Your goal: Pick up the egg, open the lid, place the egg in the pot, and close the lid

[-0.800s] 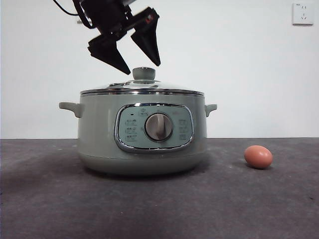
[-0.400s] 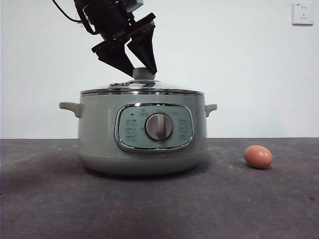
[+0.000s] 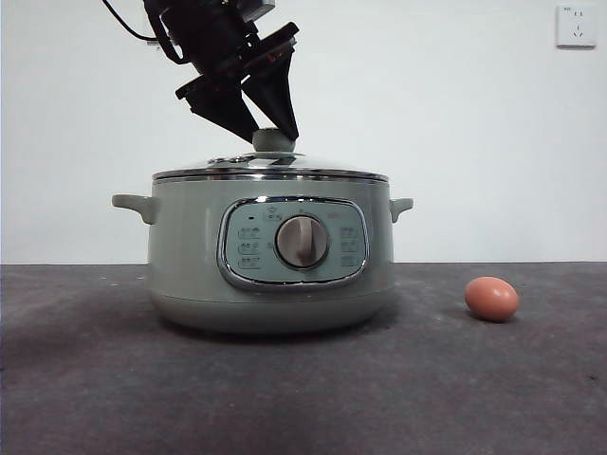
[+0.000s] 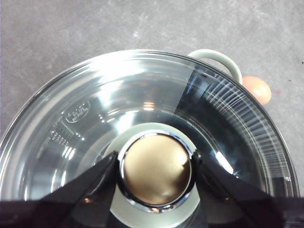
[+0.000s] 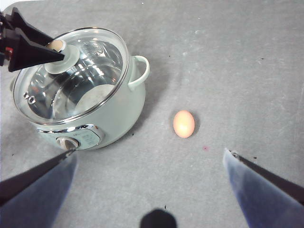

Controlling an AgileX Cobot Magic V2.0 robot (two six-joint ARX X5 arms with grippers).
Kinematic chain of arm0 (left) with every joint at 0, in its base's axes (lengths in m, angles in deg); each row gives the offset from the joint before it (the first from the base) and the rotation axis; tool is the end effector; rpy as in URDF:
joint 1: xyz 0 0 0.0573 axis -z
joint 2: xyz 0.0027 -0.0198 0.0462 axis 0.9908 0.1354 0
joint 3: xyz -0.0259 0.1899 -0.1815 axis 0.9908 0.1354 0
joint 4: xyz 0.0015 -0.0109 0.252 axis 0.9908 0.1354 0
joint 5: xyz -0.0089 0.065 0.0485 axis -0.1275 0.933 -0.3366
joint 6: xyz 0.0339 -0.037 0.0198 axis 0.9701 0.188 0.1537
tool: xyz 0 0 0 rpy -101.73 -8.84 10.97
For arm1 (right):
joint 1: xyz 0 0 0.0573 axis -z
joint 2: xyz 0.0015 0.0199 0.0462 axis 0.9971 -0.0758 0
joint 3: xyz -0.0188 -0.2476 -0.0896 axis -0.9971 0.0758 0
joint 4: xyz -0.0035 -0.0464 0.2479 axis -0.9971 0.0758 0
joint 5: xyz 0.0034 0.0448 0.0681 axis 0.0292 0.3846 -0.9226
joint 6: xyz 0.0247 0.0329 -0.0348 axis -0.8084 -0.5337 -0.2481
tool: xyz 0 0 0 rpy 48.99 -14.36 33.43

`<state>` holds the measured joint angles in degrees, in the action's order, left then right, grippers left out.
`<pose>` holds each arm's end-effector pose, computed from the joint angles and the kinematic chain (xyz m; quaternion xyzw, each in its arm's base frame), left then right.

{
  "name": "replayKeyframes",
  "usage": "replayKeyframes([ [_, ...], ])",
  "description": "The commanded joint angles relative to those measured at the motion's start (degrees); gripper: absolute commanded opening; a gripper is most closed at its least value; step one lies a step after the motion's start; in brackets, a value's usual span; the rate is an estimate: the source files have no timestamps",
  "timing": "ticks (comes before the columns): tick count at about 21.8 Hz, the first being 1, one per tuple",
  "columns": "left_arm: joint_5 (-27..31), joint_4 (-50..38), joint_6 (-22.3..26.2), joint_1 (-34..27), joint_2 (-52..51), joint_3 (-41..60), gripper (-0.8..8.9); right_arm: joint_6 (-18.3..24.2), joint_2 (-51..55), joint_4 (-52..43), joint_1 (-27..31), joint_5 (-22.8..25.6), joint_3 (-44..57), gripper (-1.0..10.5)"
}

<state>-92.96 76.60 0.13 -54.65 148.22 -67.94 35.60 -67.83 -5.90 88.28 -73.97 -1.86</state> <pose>0.3542 -0.1919 0.3199 0.1153 0.3732 -0.3408 0.8552 0.1260 0.0059 0.3860 0.0383 0.3049 0.1874 0.9330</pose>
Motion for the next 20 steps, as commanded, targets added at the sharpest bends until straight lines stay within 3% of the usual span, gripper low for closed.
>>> replayKeyframes([
  [1,-0.3,1.6,-1.1,0.3,0.7,0.1,0.37,0.4,0.1,-0.4,0.0,0.0,-0.1,6.3],
  [2,-1.3,1.6,-1.1,0.3,0.7,0.1,-0.14,0.3,0.1,-0.4,0.0,0.0,-0.1,6.3],
  [12,-1.6,0.0,-1.2,0.2,0.6,-1.5,-0.08,0.3,-0.2,-0.4,0.0,0.1,-0.1,6.3],
  [20,-1.6,3.8,-1.2,0.2,0.6,-10.6,-0.08,0.3,-2.4,-0.9,0.0,0.2,-0.1,6.3],
])
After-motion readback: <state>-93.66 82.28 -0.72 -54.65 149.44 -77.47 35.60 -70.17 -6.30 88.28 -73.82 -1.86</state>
